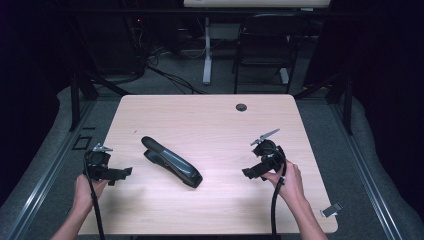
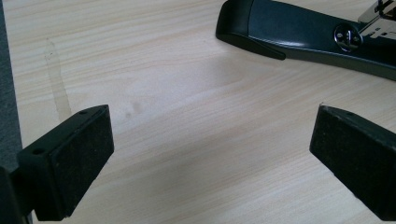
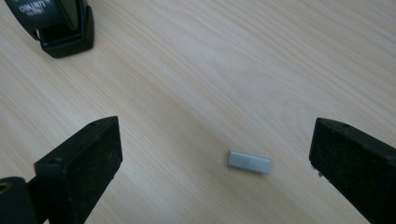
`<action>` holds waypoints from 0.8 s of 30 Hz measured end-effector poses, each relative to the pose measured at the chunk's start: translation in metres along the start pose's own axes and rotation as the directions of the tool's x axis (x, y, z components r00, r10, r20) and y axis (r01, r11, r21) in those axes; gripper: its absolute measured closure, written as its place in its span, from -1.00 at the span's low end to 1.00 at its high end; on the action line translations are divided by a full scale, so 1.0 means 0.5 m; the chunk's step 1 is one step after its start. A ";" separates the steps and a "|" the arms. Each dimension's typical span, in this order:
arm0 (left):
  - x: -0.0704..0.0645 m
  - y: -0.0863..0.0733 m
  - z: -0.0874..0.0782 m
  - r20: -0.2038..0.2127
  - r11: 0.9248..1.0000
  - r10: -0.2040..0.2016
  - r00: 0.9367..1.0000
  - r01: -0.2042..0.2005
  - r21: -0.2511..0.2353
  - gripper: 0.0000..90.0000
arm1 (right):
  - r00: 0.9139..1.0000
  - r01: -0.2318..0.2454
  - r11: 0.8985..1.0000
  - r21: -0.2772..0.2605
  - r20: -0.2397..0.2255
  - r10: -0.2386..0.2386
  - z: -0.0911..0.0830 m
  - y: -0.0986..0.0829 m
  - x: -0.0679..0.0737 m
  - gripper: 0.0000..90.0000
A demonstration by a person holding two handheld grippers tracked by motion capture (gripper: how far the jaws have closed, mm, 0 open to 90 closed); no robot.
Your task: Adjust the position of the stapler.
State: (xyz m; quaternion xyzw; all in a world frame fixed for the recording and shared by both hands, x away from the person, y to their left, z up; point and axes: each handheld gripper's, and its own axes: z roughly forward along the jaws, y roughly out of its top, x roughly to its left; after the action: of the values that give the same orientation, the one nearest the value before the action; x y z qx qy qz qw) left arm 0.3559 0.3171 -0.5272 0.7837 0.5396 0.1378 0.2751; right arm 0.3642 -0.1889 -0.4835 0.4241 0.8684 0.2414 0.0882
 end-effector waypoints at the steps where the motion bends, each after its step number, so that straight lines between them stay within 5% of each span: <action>1: 0.000 0.000 0.000 0.000 1.000 0.000 1.000 0.000 0.000 -1.00 | 1.000 0.000 1.000 0.000 0.000 0.000 0.000 0.000 0.000 -0.95; 15: 0.000 0.000 0.005 0.004 1.000 0.016 1.000 -0.016 0.013 -1.00 | 0.996 0.071 0.997 0.028 -0.054 -0.070 0.049 0.057 0.059 -0.97; 24: 0.002 -0.001 0.007 0.015 1.000 0.007 1.000 -0.007 0.005 -1.00 | 0.984 0.140 0.989 0.044 -0.116 -0.134 0.089 0.090 0.114 -0.92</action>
State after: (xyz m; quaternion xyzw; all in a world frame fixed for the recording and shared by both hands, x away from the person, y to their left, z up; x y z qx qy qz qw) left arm 0.3578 0.3170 -0.5303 0.7872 0.5351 0.1314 0.2770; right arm 0.3756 -0.1055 -0.4972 0.3511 0.9051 0.2357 0.0445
